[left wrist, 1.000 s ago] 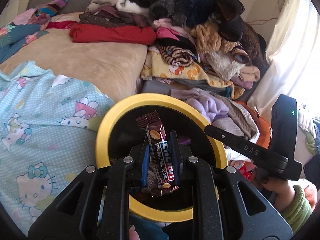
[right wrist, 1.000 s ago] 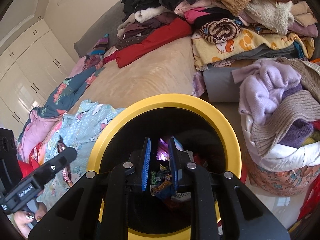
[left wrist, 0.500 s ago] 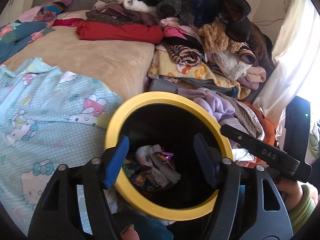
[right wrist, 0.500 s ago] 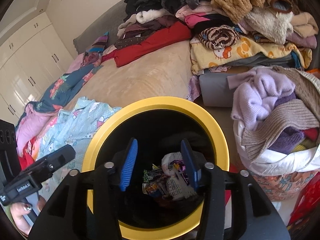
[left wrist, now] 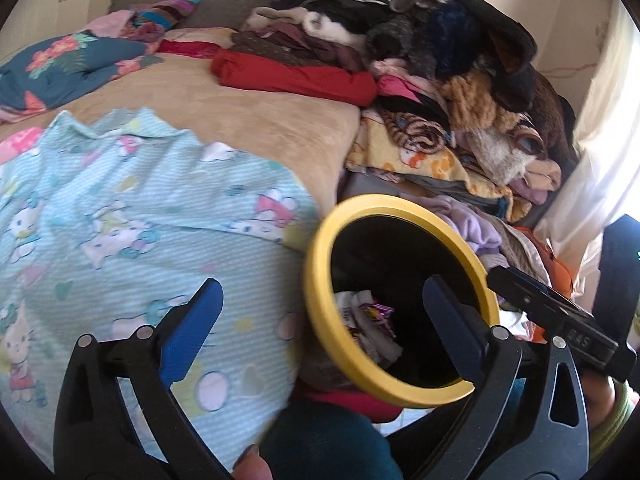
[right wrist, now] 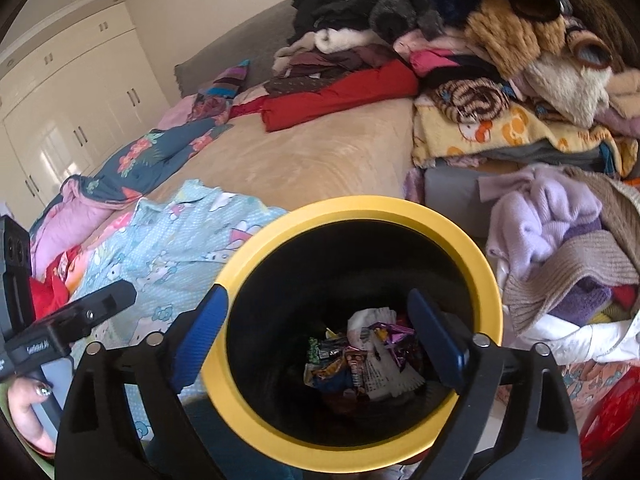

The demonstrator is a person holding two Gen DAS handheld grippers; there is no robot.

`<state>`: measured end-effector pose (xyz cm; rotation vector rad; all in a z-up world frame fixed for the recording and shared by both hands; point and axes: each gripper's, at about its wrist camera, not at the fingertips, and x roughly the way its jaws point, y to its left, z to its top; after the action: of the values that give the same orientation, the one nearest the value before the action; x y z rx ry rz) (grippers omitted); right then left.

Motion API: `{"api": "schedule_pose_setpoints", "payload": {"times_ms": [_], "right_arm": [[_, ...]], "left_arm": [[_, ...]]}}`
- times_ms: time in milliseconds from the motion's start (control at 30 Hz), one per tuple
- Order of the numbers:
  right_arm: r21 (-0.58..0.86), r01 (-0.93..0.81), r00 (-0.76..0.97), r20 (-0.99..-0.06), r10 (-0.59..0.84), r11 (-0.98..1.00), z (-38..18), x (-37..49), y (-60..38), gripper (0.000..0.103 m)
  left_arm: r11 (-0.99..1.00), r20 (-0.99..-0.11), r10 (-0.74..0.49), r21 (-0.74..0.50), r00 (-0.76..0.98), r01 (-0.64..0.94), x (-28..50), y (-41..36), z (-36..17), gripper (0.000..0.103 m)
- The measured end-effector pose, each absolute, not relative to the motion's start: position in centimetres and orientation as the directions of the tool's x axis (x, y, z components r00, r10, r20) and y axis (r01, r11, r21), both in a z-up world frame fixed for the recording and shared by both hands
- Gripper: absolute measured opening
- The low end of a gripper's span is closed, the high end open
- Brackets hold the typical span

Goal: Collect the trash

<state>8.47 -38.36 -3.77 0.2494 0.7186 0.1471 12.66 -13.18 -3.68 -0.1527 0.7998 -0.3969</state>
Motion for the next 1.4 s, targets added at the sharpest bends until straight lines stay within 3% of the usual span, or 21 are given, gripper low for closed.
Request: {"api": "schedule_pose_setpoints", "payload": {"times_ms": [133,433,733,967,1400], "right_arm": [[0.223,-0.096,0.799,-0.564,0.209,0.970,-2.6,7.2,-35.8,0.097],[0.159,-0.160,0.881,-0.422,0.213,0.974,-1.3,4.1,-31.5,0.097],[0.149,-0.145,0.950,-0.254,0.180,0.978,-0.5,0.5,-30.3,0.097],[0.117,-0.143,0.966,-0.201,0.164,0.983,-0.4,-1.0,-29.3,0.097],[0.086,-0.145,0.964,-0.213,0.160,0.986,-0.8,-1.1,-28.5,0.097]], "left_arm": [[0.933,-0.648,-0.358,-0.260,0.672,0.247,11.8,-11.1,-3.2,0.092],[0.953,-0.573,-0.296,-0.228,0.764,0.199,8.9,-7.0,-2.1,0.092],[0.978,-0.461,-0.206,-0.116,0.863,0.172,4.4,-4.9,-1.2,0.092],[0.984,-0.388,-0.179,-0.078,0.904,0.161,2.5,-4.5,-0.5,0.092],[0.987,-0.371,-0.161,-0.080,0.914,0.142,2.0,-4.3,-0.3,0.092]]}}
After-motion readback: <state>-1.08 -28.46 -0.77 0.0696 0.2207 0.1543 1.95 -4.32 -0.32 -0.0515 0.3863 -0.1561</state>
